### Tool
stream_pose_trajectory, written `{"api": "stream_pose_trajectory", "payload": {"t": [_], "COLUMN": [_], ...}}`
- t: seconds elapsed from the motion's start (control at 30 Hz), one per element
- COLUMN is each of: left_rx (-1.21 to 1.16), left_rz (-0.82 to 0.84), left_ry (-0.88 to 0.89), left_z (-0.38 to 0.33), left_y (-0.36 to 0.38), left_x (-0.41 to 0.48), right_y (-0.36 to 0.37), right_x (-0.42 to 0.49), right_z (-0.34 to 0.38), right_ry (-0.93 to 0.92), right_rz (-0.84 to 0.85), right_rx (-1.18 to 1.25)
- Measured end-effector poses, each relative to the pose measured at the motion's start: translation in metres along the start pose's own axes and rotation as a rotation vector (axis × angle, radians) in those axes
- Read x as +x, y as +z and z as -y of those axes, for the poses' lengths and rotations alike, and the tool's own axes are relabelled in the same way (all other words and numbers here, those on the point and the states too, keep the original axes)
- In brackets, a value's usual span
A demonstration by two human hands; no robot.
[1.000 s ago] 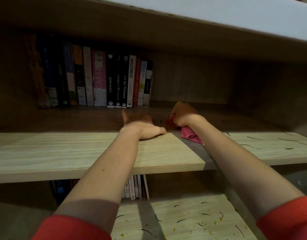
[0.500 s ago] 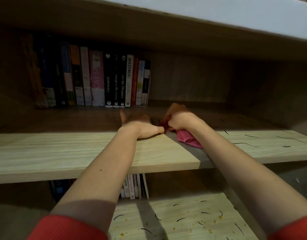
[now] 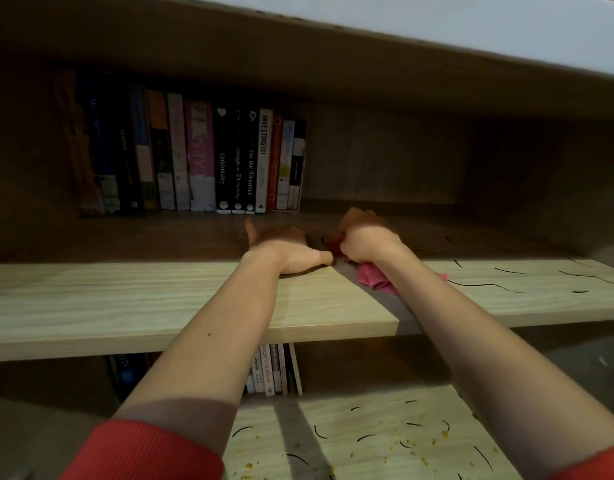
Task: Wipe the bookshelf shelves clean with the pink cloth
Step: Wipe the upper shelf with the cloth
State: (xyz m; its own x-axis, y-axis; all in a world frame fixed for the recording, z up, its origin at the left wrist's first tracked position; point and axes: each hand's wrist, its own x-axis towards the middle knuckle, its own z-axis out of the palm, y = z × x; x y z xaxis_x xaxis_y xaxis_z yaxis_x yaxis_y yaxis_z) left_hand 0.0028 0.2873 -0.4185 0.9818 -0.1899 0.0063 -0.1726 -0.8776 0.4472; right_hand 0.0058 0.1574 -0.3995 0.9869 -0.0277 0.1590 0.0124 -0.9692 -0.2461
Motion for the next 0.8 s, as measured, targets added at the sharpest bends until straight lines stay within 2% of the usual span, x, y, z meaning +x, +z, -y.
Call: {"api": "stream_pose_trajectory", "payload": {"t": [0.1, 0.23, 0.4, 0.53, 0.63, 0.7, 0.8], "left_rx": [-0.008, -0.015, -0.075, -0.090, -0.110, -0.106, -0.099], "left_rz": [0.017, 0.036, 0.095, 0.159, 0.176, 0.190, 0.183], "left_ry": [0.002, -0.010, -0.001, -0.043, -0.012, -0.017, -0.038], "left_z": [0.003, 0.004, 0.005, 0.007, 0.010, 0.011, 0.012], "left_y": [0.001, 0.001, -0.001, -0.003, -0.005, -0.006, -0.005], "left_x": [0.003, 0.006, 0.005, 0.006, 0.007, 0.008, 0.013], "right_y": [-0.010, -0.007, -0.009, -0.002, 0.003, 0.000, 0.001], "right_x": [-0.004, 0.002, 0.001, 0.016, 0.018, 0.021, 0.029], "right_z": [-0.011, -0.012, -0.014, -0.003, 0.005, 0.001, -0.004], "right_ry": [0.017, 0.039, -0.001, -0.043, -0.104, -0.094, -0.060], "right_rz": [0.092, 0.016, 0.088, 0.029, 0.068, 0.088, 0.032], "right_rx": [0.038, 0.029, 0.027, 0.089, 0.091, 0.102, 0.072]}}
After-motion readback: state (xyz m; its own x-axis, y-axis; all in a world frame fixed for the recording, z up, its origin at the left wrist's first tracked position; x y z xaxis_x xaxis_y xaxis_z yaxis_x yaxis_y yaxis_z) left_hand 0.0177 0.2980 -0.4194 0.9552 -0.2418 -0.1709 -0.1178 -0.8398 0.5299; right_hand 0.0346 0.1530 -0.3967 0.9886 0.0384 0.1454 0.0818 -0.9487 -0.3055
